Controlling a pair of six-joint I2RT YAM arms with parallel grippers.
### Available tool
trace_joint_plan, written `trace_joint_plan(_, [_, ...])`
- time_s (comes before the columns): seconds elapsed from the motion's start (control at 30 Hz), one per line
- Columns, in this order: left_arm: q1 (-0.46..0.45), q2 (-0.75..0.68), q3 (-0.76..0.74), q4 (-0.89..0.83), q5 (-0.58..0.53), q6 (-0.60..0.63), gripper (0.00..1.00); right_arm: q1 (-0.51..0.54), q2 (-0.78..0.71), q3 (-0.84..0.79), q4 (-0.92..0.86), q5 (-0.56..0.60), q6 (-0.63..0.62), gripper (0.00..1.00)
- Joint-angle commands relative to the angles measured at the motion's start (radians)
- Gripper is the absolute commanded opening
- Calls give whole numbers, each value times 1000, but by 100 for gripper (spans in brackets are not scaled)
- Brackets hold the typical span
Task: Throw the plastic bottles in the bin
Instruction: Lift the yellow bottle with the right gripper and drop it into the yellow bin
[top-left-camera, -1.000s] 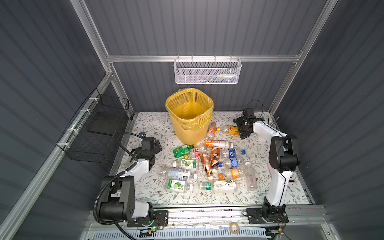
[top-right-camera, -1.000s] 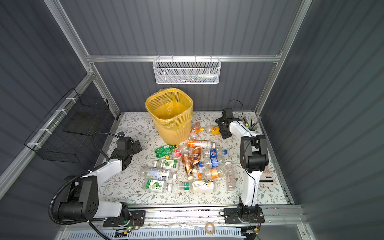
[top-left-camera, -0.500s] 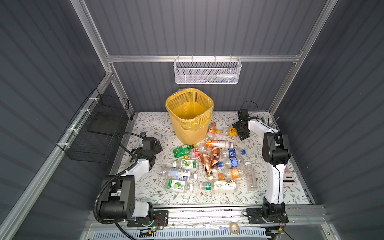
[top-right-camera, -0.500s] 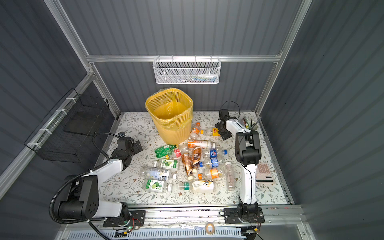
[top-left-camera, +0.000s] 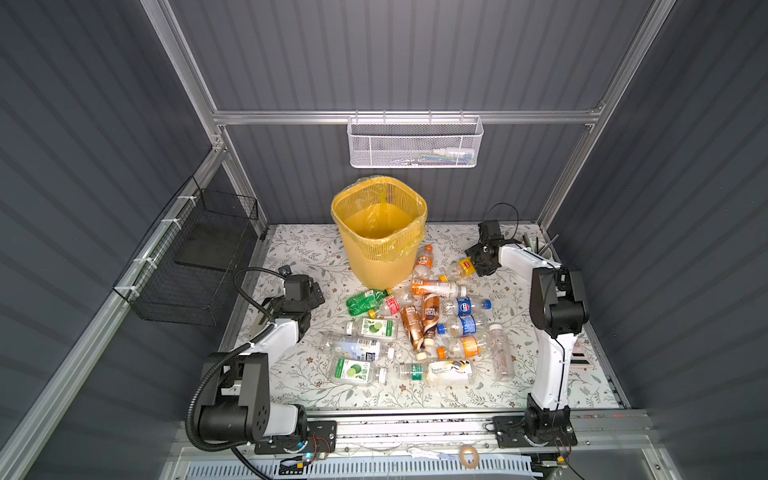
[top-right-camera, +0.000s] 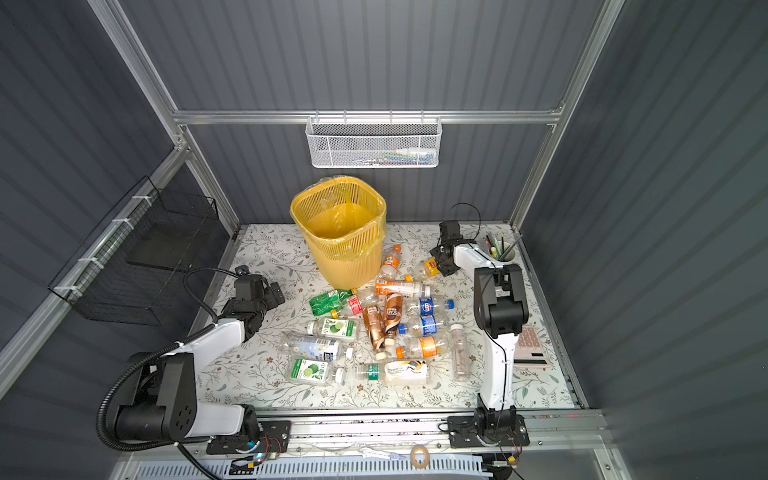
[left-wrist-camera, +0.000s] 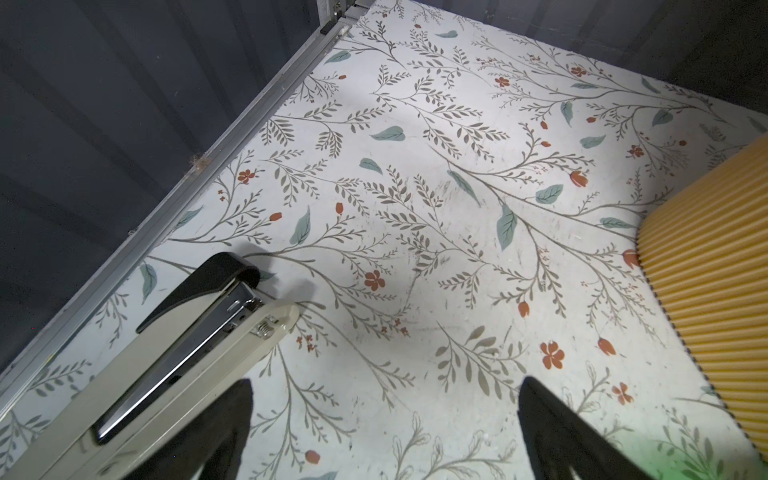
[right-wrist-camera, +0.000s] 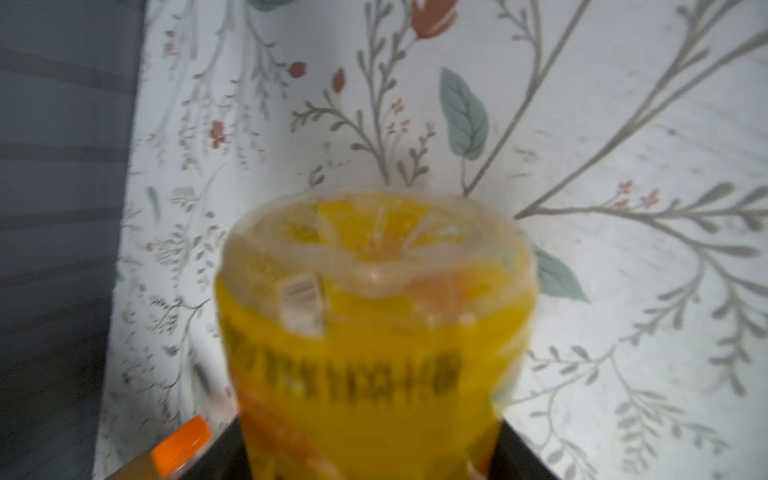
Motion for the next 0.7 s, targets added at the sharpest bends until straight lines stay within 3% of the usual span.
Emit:
trace_joint_plan(0.0, [-4,-46,-5,-14,-10,-44,99,-4,-112,-12,137,-41,-61,61])
trace_joint_plan(0.33, [-4,-107,-47,-11,-16,-90,99,-17,-349,2,290,-165,-226,52])
trace_joint_plan(0.67, [-4,-150,-56,-14,-9,-84,99,-5,-518,83,400,-153,-311,51])
